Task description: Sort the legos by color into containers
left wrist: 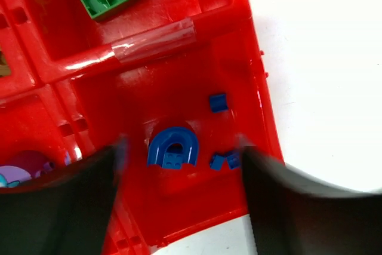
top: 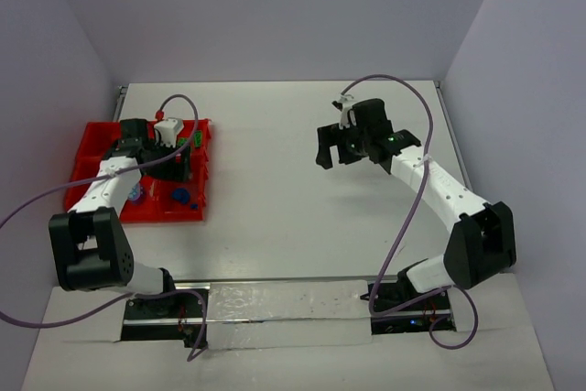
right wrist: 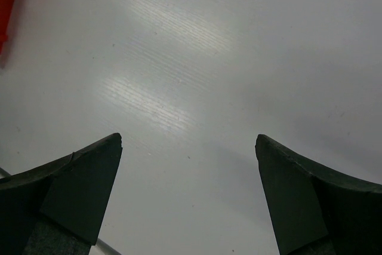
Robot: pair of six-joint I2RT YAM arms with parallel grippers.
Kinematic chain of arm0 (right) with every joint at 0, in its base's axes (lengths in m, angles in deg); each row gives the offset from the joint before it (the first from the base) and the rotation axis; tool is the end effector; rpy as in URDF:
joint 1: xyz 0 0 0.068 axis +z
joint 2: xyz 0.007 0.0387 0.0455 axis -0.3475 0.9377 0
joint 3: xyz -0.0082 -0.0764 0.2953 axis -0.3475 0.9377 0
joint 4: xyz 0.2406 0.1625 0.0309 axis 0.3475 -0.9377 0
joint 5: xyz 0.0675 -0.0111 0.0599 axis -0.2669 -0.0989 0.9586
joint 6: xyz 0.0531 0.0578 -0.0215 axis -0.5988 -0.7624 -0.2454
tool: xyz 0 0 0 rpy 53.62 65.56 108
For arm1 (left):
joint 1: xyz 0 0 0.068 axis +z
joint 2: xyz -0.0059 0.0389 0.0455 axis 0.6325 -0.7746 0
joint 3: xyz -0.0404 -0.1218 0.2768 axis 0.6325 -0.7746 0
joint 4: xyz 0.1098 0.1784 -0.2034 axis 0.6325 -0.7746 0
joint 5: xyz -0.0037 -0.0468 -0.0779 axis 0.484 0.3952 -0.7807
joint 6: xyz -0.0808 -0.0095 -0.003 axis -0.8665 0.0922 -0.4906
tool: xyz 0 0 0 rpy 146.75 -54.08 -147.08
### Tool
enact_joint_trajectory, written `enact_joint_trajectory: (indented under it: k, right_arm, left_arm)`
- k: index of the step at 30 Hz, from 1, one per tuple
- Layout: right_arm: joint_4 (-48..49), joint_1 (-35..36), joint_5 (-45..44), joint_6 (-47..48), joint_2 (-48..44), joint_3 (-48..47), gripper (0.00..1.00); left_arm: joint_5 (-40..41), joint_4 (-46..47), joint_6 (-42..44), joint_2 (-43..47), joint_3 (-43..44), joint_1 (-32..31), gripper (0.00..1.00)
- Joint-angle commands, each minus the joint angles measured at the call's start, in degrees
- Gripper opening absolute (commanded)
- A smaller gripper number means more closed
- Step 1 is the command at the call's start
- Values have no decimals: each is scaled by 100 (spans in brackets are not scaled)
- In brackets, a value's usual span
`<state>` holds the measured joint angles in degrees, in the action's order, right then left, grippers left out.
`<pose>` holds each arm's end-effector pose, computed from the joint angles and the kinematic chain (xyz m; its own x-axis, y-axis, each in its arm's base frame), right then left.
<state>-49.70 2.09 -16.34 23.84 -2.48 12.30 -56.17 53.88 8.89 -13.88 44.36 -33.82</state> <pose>0.3267 0.1534 0.2922 -0.6729 -0.1896 -0.7151 -0.4800 0.8474 0.2270 0.3325 0.0096 0.2149 -0.7931 0.1496 -0.5905 0.2711 0.9548 -0.1222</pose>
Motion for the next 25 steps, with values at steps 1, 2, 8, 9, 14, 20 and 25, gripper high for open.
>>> enact_joint_trajectory:
  k: [1,2,8,9,14,20,25]
  right_arm:
    - [-18,-176,-285,133,-374,-16,100]
    - [-32,-235,-361,168,-429,-13,100]
    - [-127,-576,-865,376,-751,40,100]
    - [-121,-622,-1054,410,-865,64,100]
    - [-119,-732,-1377,588,-1373,115,100]
    - [0,-928,-1520,653,-1867,488,100]
    - [148,-1126,-1437,596,-2183,860,100]
  left_arm:
    - [-200,-135,15,356,559,30,95]
    - [-279,-237,-39,428,711,25,99]
    - [-403,-456,-464,682,1400,22,99]
    - [-352,-409,-632,810,1508,22,99]
    - [-122,-169,-974,1163,1487,22,99]
    - [232,-83,-743,1569,949,22,99]
    - [488,71,-643,1886,558,22,99]
